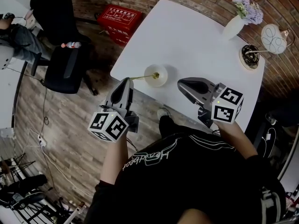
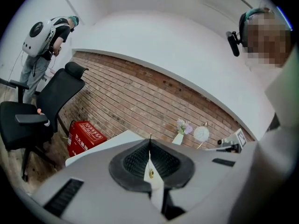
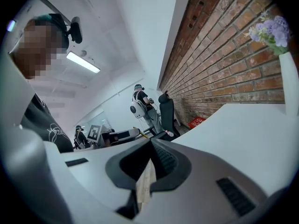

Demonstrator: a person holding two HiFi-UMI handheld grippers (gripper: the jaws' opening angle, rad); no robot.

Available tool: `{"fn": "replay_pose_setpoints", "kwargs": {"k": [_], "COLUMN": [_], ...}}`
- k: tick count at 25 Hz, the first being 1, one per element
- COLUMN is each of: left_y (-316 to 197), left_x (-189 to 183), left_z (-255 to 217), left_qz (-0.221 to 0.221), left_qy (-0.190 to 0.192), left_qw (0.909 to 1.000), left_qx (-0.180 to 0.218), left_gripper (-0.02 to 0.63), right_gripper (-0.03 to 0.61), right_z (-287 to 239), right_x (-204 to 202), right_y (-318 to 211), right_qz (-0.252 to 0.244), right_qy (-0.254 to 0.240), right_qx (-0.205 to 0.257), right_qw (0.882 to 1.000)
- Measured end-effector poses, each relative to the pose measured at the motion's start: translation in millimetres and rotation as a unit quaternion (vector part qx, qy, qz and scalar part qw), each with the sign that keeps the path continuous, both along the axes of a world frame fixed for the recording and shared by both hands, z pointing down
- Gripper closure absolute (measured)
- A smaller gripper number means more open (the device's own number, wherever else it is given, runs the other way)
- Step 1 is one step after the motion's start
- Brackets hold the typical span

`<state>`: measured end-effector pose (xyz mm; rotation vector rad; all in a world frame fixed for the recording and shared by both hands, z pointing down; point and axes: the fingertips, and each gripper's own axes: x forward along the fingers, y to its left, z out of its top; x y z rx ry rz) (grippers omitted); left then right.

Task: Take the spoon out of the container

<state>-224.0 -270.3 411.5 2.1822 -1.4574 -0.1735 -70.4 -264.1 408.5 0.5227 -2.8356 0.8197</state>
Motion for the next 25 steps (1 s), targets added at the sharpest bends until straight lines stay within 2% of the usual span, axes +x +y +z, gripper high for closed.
{"fn": "replay_pose_setpoints", "kwargs": {"k": [9,17,25], "left_y": [54,109,149], "left_x": [12,41,56], "left_z": [-55,-75,-73], "left_qz": [0.008,0.039,0.046], "left_qy": [-0.034,-0.065,-0.083], "left_qw": [0.9986,0.9964,0.9954], "left_qx": [0.038,0.038,0.011], "left_gripper": [0.606,0.606,0.606], "right_gripper": [0.581,0.581,0.581], "right_z": [-30,-45,-48], "right_x": [2,6,10], "right_y": [41,75,108], "right_qz": [-0.009,-0.013,-0.013], "right_qy": [-0.023,-0.033,-0.037], "right_qx": [0.029,0.055,0.059], "right_qw": [0.999,0.998,0.997]}}
